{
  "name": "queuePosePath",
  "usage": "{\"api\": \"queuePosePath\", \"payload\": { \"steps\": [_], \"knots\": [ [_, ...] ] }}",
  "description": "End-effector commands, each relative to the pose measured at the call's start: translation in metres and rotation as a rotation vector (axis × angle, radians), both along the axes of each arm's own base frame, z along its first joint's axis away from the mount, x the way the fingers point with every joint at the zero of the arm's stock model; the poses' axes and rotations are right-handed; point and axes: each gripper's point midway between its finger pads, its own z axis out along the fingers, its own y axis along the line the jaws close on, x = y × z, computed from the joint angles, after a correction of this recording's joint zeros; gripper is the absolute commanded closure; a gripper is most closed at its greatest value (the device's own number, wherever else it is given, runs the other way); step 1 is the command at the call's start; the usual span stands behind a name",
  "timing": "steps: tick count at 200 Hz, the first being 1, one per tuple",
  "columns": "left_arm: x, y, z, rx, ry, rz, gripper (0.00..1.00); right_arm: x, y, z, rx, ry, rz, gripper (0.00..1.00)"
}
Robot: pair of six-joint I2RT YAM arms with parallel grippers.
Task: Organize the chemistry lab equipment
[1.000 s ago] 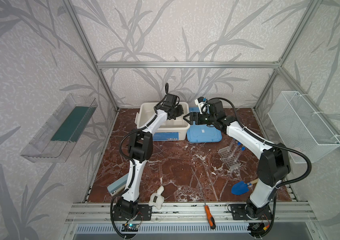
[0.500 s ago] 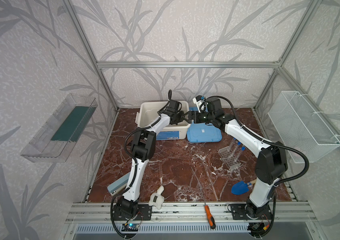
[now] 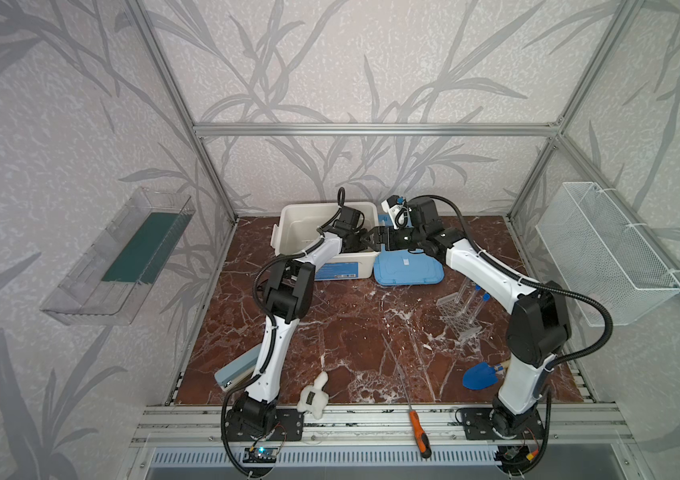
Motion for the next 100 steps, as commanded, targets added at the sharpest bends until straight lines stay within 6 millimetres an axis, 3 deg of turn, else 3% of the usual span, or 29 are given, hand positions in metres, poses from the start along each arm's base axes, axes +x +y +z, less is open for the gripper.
{"api": "queuePosePath", "payload": {
  "steps": [1,40,72,100],
  "knots": [
    [-0.004,0.002,-0.016,0.025,0.027,0.009,0.78,0.002,0.001,0.006,-0.013,-0.022,0.004,0.10],
    [-0.002,0.003,-0.006,0.030,0.008,0.009,0.76,0.000,0.000,0.008,-0.017,-0.025,0.004,0.10],
    [-0.001,0.009,0.016,0.054,-0.028,0.017,0.54,-0.001,-0.002,0.007,-0.028,-0.025,0.004,0.10],
    [-0.002,0.013,0.051,0.061,-0.093,0.025,0.38,-0.006,-0.006,0.014,-0.038,-0.040,0.004,0.10]
  ]
}}
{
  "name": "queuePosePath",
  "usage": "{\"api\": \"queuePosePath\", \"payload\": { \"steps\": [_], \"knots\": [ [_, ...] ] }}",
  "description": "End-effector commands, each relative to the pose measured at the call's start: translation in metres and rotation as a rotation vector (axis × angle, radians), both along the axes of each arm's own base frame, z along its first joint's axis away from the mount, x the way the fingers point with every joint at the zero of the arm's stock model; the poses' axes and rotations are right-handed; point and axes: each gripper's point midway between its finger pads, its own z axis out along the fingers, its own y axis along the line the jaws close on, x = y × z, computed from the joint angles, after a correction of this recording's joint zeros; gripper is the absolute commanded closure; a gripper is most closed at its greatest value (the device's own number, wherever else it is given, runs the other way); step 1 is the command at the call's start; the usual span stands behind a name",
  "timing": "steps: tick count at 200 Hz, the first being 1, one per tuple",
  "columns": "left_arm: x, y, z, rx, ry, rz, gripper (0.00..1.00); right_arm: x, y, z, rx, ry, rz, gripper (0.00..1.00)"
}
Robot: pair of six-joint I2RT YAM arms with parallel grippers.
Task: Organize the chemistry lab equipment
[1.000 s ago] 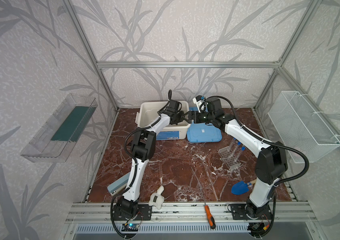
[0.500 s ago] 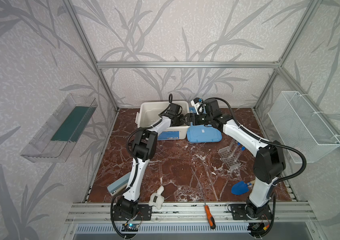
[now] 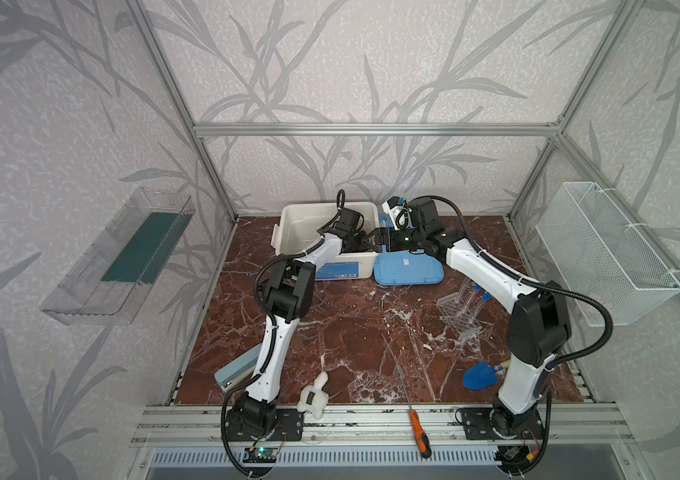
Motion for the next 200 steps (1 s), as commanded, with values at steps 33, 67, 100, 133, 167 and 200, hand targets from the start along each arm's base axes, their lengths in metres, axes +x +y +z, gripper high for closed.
{"api": "queuePosePath", "payload": {
  "steps": [33,67,100,133,167,200],
  "knots": [
    [-0.003,0.011,0.105,0.010,-0.180,0.009,0.15,-0.012,-0.008,0.032,-0.014,-0.064,0.007,0.10],
    [-0.019,0.017,0.157,-0.022,-0.265,0.028,0.04,-0.027,-0.023,0.051,-0.024,-0.099,-0.019,0.08],
    [-0.050,0.026,0.203,-0.045,-0.337,0.036,0.04,-0.053,-0.045,0.071,-0.035,-0.141,-0.052,0.01],
    [-0.090,0.037,0.226,-0.093,-0.309,0.060,0.01,-0.089,-0.077,0.074,-0.079,-0.177,-0.094,0.01],
    [-0.142,0.031,0.237,-0.104,-0.293,0.020,0.01,-0.127,-0.110,0.058,-0.151,-0.164,-0.133,0.01],
    [-0.204,0.023,0.227,-0.025,-0.237,0.004,0.01,-0.160,-0.138,0.036,-0.198,-0.116,-0.180,0.01]
  ]
}}
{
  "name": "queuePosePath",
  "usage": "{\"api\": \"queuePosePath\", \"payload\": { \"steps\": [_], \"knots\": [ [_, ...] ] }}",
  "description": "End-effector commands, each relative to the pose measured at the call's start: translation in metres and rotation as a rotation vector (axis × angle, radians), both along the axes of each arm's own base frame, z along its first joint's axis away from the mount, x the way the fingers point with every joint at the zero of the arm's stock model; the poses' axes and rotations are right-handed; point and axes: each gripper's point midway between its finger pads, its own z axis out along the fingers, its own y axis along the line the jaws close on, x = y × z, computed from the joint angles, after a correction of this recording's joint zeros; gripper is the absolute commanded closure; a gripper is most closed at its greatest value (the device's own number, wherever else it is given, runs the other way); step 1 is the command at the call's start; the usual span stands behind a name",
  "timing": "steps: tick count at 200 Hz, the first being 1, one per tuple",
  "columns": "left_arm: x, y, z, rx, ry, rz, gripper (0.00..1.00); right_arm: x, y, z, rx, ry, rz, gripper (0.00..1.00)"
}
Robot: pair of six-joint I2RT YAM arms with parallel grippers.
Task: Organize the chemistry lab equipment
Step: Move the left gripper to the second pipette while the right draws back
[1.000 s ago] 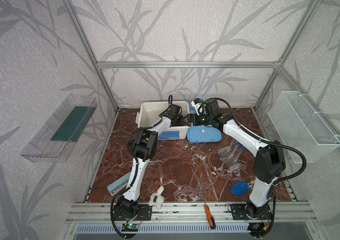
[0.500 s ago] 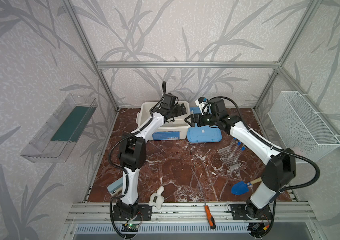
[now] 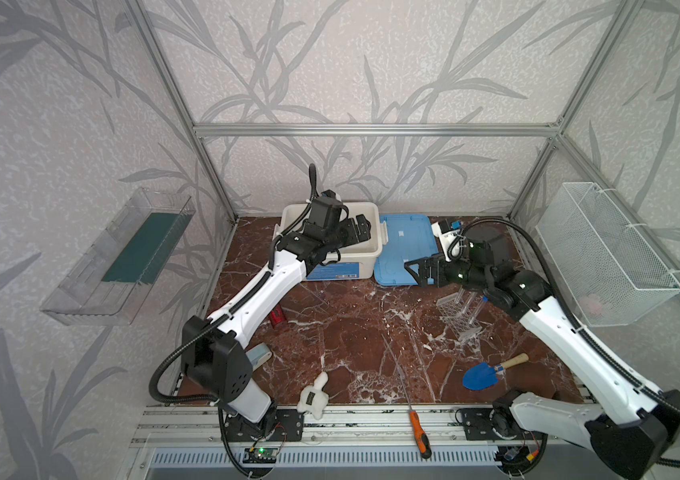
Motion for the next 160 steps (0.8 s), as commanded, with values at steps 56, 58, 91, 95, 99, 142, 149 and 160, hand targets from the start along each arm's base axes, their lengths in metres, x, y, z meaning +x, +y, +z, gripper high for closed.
{"api": "queuePosePath", "payload": {
  "steps": [56,58,91,95,99,142,149,160],
  "knots": [
    [-0.127,-0.009,-0.072,-0.035,0.312,0.047,0.14,-0.064,-0.033,-0.076,-0.094,0.137,0.035,0.01],
    [-0.130,-0.010,-0.076,-0.039,0.323,0.051,0.15,-0.066,-0.034,-0.080,-0.099,0.147,0.033,0.01],
    [-0.167,-0.037,-0.127,-0.144,0.538,0.103,0.30,-0.071,-0.045,-0.111,-0.123,0.224,0.016,0.01],
    [-0.170,-0.041,-0.133,-0.144,0.564,0.106,0.32,-0.072,-0.045,-0.113,-0.127,0.226,0.014,0.01],
    [-0.174,-0.045,-0.139,-0.139,0.588,0.111,0.32,-0.072,-0.046,-0.114,-0.131,0.228,0.011,0.01],
    [-0.199,-0.079,-0.176,-0.021,0.719,0.132,0.39,-0.076,-0.048,-0.115,-0.125,0.236,0.006,0.01],
    [-0.203,-0.085,-0.182,-0.033,0.752,0.135,0.41,-0.076,-0.048,-0.116,-0.120,0.240,0.002,0.01],
    [-0.210,-0.095,-0.193,-0.044,0.797,0.134,0.43,-0.078,-0.049,-0.116,-0.111,0.245,-0.005,0.01]
  ]
}}
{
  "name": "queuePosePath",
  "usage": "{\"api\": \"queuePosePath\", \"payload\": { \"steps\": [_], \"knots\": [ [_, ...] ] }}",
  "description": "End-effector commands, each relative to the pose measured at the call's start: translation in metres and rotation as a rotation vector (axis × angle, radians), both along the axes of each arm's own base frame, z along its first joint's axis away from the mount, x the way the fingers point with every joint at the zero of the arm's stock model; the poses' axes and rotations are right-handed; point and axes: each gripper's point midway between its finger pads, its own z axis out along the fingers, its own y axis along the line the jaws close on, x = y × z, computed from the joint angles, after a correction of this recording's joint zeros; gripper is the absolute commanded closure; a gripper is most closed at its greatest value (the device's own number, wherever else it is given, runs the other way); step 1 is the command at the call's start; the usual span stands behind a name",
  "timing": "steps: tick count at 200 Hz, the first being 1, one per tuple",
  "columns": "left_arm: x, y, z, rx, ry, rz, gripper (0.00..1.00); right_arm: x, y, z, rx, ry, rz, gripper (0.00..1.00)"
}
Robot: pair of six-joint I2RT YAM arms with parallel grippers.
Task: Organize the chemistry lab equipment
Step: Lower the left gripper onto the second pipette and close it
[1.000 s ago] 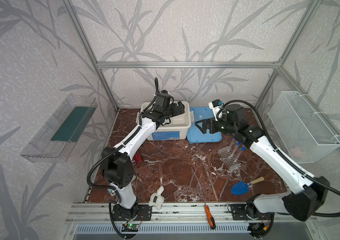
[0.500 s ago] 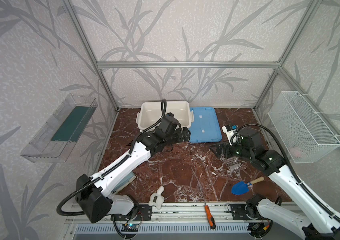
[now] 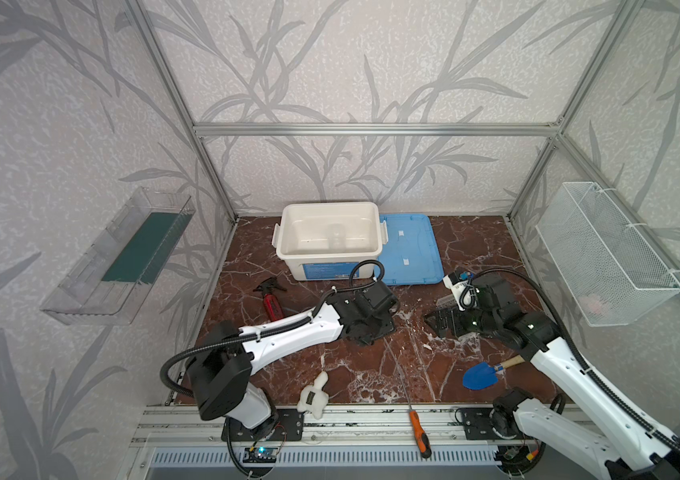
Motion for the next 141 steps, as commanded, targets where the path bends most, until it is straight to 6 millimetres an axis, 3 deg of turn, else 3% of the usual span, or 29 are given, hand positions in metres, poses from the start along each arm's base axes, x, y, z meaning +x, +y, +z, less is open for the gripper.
{"api": "queuePosePath", "payload": {
  "steps": [1,60,86,141],
  "knots": [
    [-0.013,-0.016,-0.008,-0.034,0.102,0.079,0.43,-0.007,-0.001,0.000,0.020,0.014,-0.003,0.01],
    [-0.046,-0.047,-0.047,-0.030,0.221,0.047,0.53,-0.021,-0.003,-0.006,0.046,0.061,-0.011,0.01],
    [-0.058,-0.043,-0.059,0.009,0.246,0.058,0.56,-0.022,-0.003,-0.005,0.058,0.049,-0.019,0.01],
    [-0.059,-0.043,-0.069,0.059,0.260,0.039,0.59,-0.017,0.000,-0.003,0.094,0.035,-0.036,0.01]
  ]
}}
